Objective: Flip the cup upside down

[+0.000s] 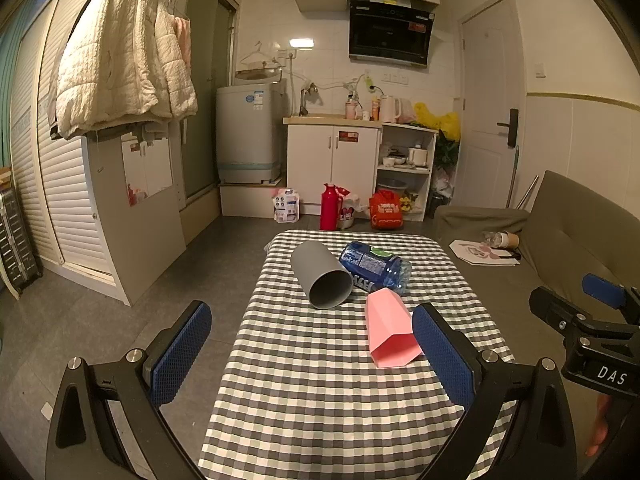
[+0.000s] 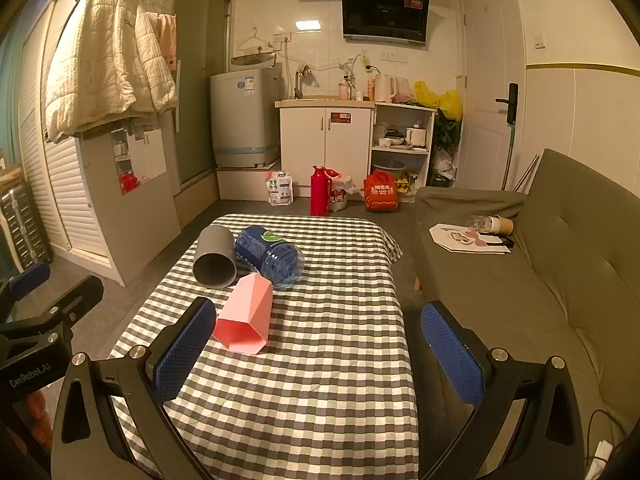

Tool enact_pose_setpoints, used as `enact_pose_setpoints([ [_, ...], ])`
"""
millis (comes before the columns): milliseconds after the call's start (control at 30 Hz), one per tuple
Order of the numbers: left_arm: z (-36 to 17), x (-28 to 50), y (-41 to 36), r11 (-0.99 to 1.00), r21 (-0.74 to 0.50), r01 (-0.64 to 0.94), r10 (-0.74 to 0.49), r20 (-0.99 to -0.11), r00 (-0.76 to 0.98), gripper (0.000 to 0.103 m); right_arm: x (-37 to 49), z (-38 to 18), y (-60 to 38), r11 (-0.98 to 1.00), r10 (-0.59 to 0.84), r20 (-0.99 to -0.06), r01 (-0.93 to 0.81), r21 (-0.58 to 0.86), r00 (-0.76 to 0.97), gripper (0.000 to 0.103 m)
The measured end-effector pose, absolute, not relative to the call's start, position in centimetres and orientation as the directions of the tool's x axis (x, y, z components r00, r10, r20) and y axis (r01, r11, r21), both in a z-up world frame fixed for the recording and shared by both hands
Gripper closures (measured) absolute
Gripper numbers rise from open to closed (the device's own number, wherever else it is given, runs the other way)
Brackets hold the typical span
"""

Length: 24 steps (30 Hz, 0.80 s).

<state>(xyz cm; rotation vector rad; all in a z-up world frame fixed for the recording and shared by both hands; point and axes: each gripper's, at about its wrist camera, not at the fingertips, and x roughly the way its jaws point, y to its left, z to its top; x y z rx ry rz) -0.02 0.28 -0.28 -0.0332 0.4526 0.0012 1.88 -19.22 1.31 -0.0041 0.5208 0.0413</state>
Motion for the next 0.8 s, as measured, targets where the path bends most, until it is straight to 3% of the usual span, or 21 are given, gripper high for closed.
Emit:
enact_pose_setpoints([
  [800, -0.5, 0.0, 0.58, 0.999, -0.037, -0.011, -0.007, -0.44, 0.898, 0.0, 2.06, 1.21, -19.42, 0.999, 0.036, -0.494, -0.033, 0.014, 0.869, 0.0],
])
